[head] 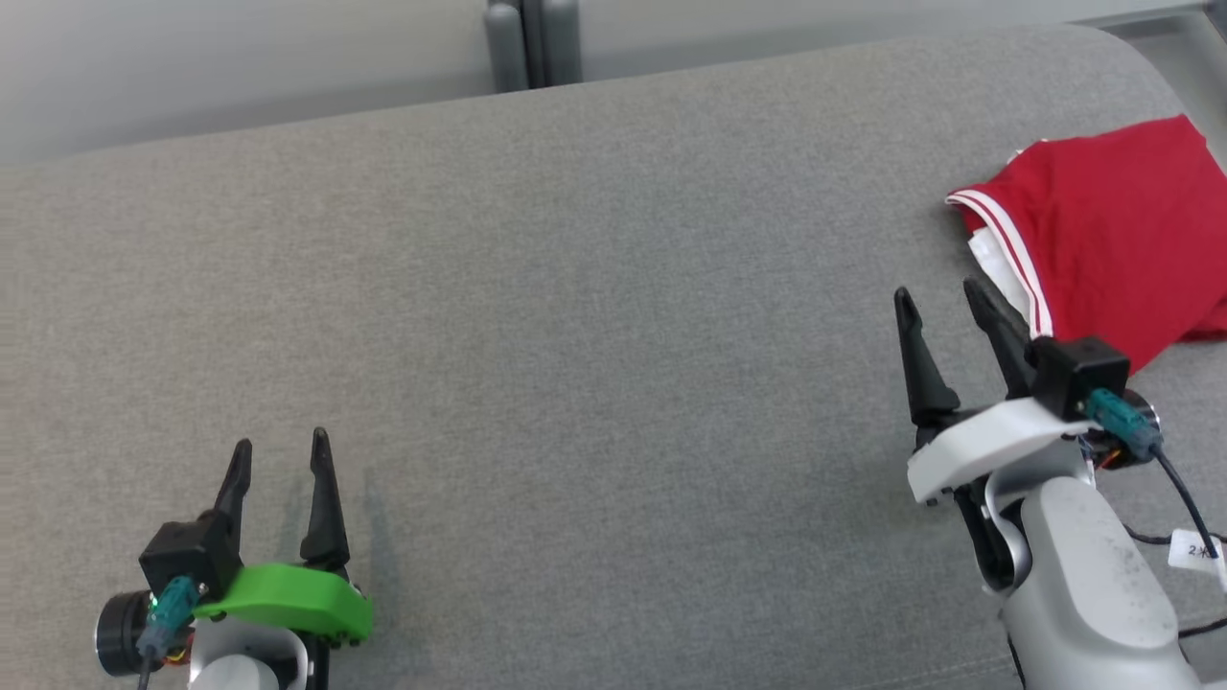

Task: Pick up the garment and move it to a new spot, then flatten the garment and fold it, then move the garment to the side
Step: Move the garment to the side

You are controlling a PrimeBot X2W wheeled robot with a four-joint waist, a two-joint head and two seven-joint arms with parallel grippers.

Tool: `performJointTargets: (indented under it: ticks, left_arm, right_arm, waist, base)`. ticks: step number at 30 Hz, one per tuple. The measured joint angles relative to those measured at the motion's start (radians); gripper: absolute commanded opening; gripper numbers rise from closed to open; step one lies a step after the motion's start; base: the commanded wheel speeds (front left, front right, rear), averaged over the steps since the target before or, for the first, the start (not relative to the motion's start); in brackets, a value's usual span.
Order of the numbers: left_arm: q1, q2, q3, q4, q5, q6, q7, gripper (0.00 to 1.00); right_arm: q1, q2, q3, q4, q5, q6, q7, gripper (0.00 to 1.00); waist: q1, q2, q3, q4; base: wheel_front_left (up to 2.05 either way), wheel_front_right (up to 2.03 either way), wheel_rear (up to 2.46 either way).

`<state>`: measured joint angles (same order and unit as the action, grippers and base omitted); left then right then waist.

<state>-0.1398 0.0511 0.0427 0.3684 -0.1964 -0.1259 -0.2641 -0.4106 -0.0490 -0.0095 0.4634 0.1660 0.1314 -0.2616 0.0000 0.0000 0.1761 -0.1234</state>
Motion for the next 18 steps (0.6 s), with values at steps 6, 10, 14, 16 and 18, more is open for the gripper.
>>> performJointTargets:
  ticks: [6,10,14,16,18]
  left_arm:
    - [0.043,-0.001,-0.012,0.005,-0.012,0.011,0.0,1.0]
    - [0.074,-0.001,-0.02,0.012,-0.028,0.014,0.0,1.0]
    - [0.095,-0.001,-0.019,0.013,-0.036,0.02,0.0,1.0]
    - [0.104,-0.001,-0.018,0.012,-0.036,0.02,0.0,1.0]
    - [0.115,-0.001,-0.017,0.01,-0.039,0.021,0.0,1.0]
  right_arm:
    - [0.089,0.0,0.019,0.0,0.004,0.0,0.0,1.0]
    - [0.145,0.0,0.03,-0.004,0.034,0.0,0.0,1.0]
    - [0.187,0.0,0.033,-0.02,0.047,0.0,0.0,1.0]
    - [0.2,0.0,0.032,-0.028,0.05,0.0,0.0,1.0]
    - [0.213,0.0,0.029,-0.034,0.054,0.0,0.0,1.0]
  waist:
    - [0.0,0.0,-0.064,0.036]
    - [0.0,0.0,-0.108,0.057]
    - [0.0,0.0,-0.143,0.078]
    - [0.0,0.0,-0.155,0.086]
    - [0.0,0.0,-0.166,0.093]
  base:
    - [0.0,0.0,0.0]
    - [0.0,0.0,0.0]
    - [0.0,0.0,0.0]
    - [0.0,0.0,0.0]
    - [0.0,0.0,0.0]
